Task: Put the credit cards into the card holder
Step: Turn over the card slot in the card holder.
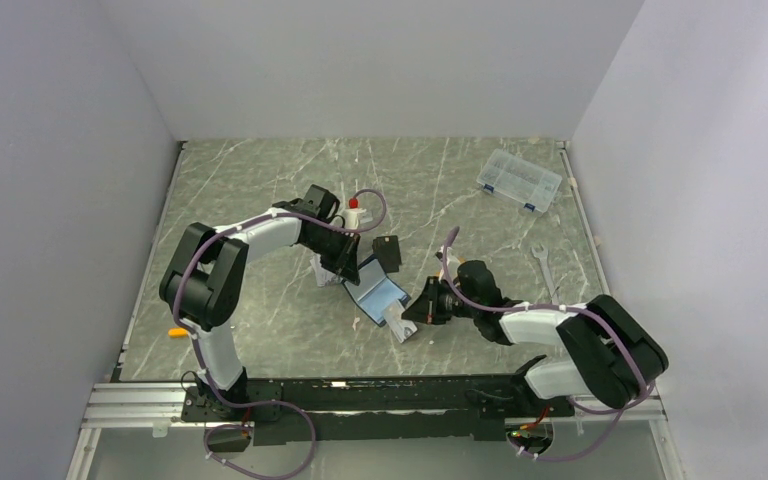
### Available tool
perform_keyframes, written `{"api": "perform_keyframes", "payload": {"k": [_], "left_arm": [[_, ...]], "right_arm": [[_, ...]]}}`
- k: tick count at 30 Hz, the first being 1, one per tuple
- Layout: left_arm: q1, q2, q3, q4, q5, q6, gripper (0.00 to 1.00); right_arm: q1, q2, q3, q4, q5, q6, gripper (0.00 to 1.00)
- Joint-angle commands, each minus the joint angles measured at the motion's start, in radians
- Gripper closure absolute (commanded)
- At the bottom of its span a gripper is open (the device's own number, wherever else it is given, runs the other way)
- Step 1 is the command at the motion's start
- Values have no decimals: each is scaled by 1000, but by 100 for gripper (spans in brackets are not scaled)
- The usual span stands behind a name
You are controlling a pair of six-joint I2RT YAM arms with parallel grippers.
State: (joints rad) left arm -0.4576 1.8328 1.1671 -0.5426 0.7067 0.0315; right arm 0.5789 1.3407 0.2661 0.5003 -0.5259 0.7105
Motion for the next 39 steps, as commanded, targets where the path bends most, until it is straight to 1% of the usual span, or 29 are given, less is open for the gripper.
{"api": "perform_keyframes", "payload": {"k": [1, 17, 27, 39], "left_arm": [[2, -12, -1, 7, 28, 11, 96], [2, -15, -5, 7, 11, 22, 97], [0, -19, -3, 0, 14, 25, 97], [-6, -15, -4, -11, 15, 32, 97]], "right_arm": [[-12, -25, -10, -7, 8, -23, 100], [-31, -81, -30, -36, -5, -28, 100], [-31, -51, -31, 9, -14, -12, 100], [-32, -3, -28, 121, -3, 27, 100]]}}
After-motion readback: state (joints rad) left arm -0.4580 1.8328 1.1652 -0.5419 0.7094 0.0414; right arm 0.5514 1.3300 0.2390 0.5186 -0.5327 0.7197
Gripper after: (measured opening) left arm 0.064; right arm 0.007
